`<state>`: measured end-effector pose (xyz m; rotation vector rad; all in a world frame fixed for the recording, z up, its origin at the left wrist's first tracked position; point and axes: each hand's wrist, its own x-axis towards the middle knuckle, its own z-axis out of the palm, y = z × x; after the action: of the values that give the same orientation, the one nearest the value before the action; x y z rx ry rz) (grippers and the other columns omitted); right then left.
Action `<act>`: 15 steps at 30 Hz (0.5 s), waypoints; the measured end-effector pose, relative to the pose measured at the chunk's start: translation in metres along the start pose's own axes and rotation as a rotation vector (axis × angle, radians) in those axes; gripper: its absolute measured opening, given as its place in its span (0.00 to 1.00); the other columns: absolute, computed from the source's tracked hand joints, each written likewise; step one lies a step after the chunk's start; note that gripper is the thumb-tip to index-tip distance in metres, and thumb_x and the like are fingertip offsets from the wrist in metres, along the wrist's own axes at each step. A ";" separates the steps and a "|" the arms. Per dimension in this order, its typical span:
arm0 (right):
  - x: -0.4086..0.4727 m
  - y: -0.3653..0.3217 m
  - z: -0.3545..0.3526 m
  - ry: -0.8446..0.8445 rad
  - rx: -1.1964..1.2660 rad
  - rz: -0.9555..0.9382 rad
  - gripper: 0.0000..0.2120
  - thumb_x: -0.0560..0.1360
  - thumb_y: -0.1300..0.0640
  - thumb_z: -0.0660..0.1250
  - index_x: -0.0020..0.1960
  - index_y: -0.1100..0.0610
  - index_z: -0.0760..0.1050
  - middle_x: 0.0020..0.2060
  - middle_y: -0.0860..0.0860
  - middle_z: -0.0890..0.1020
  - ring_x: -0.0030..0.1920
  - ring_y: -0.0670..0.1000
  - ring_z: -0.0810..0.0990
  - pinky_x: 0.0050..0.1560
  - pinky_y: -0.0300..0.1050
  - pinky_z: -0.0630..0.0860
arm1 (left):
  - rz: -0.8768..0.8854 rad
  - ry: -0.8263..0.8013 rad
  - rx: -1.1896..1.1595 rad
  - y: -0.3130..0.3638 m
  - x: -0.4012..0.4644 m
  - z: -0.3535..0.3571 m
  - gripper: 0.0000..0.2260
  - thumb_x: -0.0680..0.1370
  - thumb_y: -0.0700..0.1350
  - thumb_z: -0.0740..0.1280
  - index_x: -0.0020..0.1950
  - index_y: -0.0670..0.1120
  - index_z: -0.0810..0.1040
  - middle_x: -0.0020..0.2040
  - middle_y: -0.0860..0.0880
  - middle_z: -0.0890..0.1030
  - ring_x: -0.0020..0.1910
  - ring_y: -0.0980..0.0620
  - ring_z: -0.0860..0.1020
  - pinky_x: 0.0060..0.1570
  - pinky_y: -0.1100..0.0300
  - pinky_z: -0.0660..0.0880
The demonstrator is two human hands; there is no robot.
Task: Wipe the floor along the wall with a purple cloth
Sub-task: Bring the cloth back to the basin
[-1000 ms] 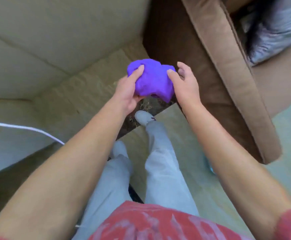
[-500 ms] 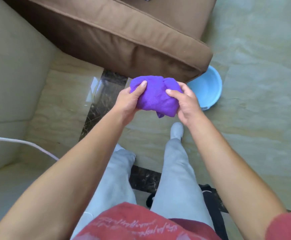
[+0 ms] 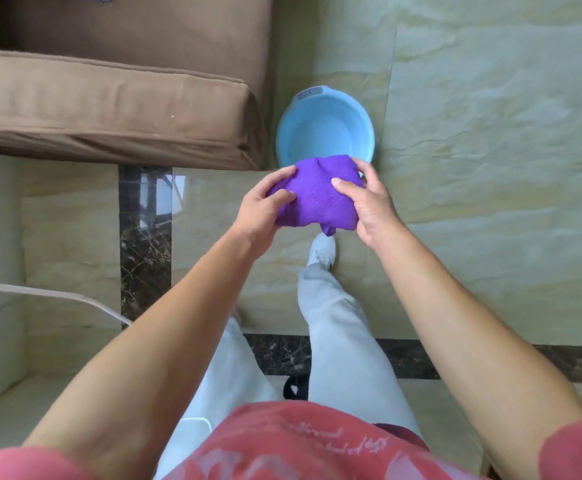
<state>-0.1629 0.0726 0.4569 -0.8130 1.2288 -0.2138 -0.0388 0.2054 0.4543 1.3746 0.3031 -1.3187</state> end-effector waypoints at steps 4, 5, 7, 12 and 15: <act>0.039 -0.028 -0.041 -0.097 -0.088 0.087 0.30 0.70 0.70 0.71 0.67 0.49 0.71 0.67 0.57 0.78 0.57 0.53 0.82 0.59 0.54 0.80 | -0.084 0.044 0.039 -0.001 0.036 0.049 0.20 0.71 0.28 0.62 0.43 0.50 0.88 0.46 0.47 0.83 0.44 0.49 0.77 0.37 0.61 0.77; 0.048 -0.034 -0.047 -0.113 -0.114 0.105 0.30 0.69 0.70 0.71 0.66 0.48 0.72 0.67 0.57 0.78 0.58 0.54 0.81 0.60 0.54 0.79 | -0.095 0.059 0.056 0.002 0.045 0.056 0.21 0.70 0.28 0.61 0.43 0.50 0.88 0.46 0.46 0.83 0.43 0.49 0.76 0.37 0.62 0.76; 0.065 -0.043 -0.053 -0.095 -0.210 0.093 0.30 0.67 0.69 0.70 0.63 0.46 0.74 0.62 0.54 0.81 0.55 0.50 0.82 0.57 0.50 0.81 | -0.119 0.070 0.113 0.008 0.064 0.065 0.22 0.70 0.28 0.61 0.47 0.50 0.87 0.49 0.45 0.83 0.45 0.49 0.77 0.42 0.61 0.76; 0.121 -0.058 -0.055 0.077 -0.502 -0.037 0.27 0.67 0.69 0.68 0.62 0.50 0.75 0.58 0.48 0.81 0.59 0.48 0.80 0.62 0.45 0.77 | -0.071 0.072 0.537 0.030 0.119 0.091 0.25 0.73 0.28 0.60 0.61 0.49 0.84 0.54 0.46 0.81 0.45 0.55 0.78 0.43 0.71 0.74; 0.174 -0.046 -0.058 0.132 -0.494 -0.010 0.28 0.68 0.70 0.69 0.65 0.54 0.74 0.59 0.49 0.80 0.61 0.52 0.79 0.64 0.47 0.76 | 0.008 0.028 0.832 0.035 0.172 0.102 0.26 0.74 0.29 0.59 0.67 0.48 0.80 0.58 0.43 0.83 0.51 0.45 0.81 0.48 0.65 0.77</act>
<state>-0.1404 -0.0819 0.3509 -1.2464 1.4261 0.0341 -0.0052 0.0270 0.3630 2.0704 -0.2768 -1.4866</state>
